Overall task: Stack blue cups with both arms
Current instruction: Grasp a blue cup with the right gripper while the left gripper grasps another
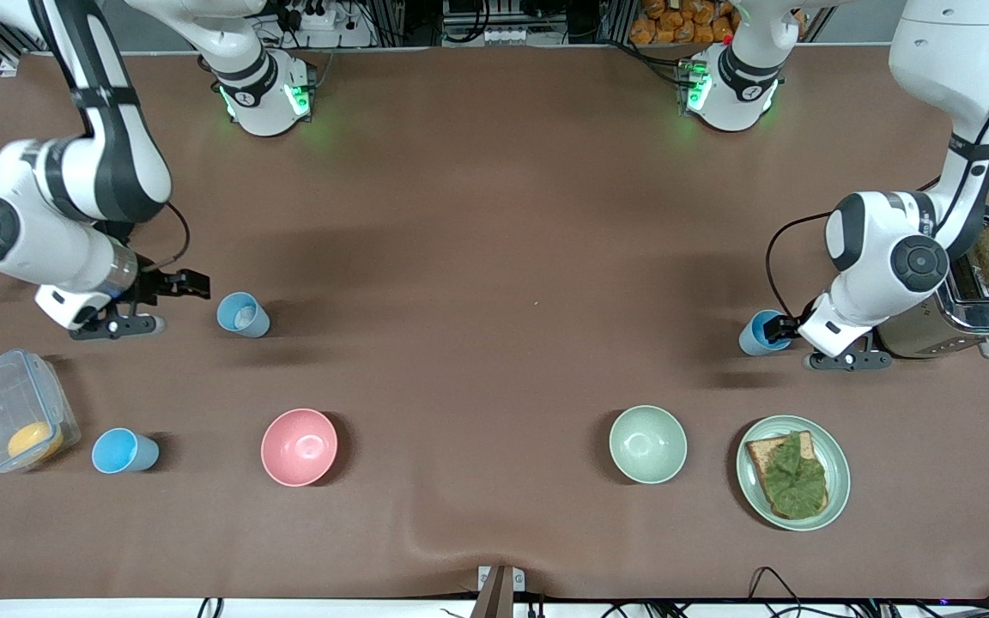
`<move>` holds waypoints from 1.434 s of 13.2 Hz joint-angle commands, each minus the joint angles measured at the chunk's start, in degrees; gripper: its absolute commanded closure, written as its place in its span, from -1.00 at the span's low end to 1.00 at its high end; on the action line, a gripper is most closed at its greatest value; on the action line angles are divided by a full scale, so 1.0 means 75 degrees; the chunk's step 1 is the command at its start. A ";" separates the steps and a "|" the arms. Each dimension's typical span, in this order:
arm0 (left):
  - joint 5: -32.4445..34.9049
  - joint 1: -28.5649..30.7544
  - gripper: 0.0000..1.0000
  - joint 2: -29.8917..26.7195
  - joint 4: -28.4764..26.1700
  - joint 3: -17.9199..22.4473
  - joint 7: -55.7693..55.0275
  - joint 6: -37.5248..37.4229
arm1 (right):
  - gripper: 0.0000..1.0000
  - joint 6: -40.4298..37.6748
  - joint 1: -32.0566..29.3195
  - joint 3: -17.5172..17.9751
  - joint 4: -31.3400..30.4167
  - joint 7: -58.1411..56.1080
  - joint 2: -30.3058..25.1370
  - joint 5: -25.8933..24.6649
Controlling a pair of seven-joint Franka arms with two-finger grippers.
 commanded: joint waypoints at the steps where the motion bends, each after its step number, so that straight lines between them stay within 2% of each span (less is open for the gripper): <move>1: 0.0170 0.0041 0.03 -0.0004 -0.0071 -0.0033 -0.0015 0.0152 | -1.00 0.0429 -0.0186 0.0105 0.0057 0.0073 0.0356 0.0109; 2: 0.0170 0.0029 0.95 -0.0004 -0.0071 -0.0033 -0.0015 0.0152 | -1.00 0.0721 -0.0209 0.0105 0.0058 0.0073 0.0555 0.0109; 6: 0.0170 0.0041 1.00 -0.0191 -0.0013 -0.0045 0.0055 0.0140 | -1.00 0.1134 -0.0163 0.0116 0.0046 0.0085 0.0885 0.0109; 9: 0.0170 0.0064 1.00 -0.0624 -0.0013 -0.0045 0.0126 0.0070 | -1.00 0.1262 -0.0151 0.0116 -0.0141 0.0085 0.0920 0.0109; 11: 0.0170 0.0018 1.00 -0.0964 0.0138 -0.0080 0.0102 -0.0349 | -1.00 0.1368 -0.0151 0.0116 -0.0247 0.0073 0.1001 0.0202; 14: 0.0088 0.0029 1.00 -0.1024 0.1168 -0.0420 0.0114 -0.1976 | -1.00 0.1965 -0.0139 0.0116 -0.0726 0.0085 0.1014 0.0297; 17: 0.0076 0.0017 1.00 -0.1024 0.1988 -0.0583 0.0114 -0.3078 | -1.00 0.2037 -0.0139 0.0128 -0.0786 0.0085 0.1014 0.0355; 18: 0.0076 -0.0006 1.00 -0.1001 0.2374 -0.0607 0.0102 -0.3558 | -0.94 0.2037 -0.0139 0.0128 -0.0786 0.0085 0.1014 0.0355; 19: 0.0076 -0.0018 1.00 -0.0966 0.2807 -0.0666 0.0102 -0.4039 | -0.73 0.2014 -0.0139 0.0140 -0.0798 0.0085 0.1014 0.0355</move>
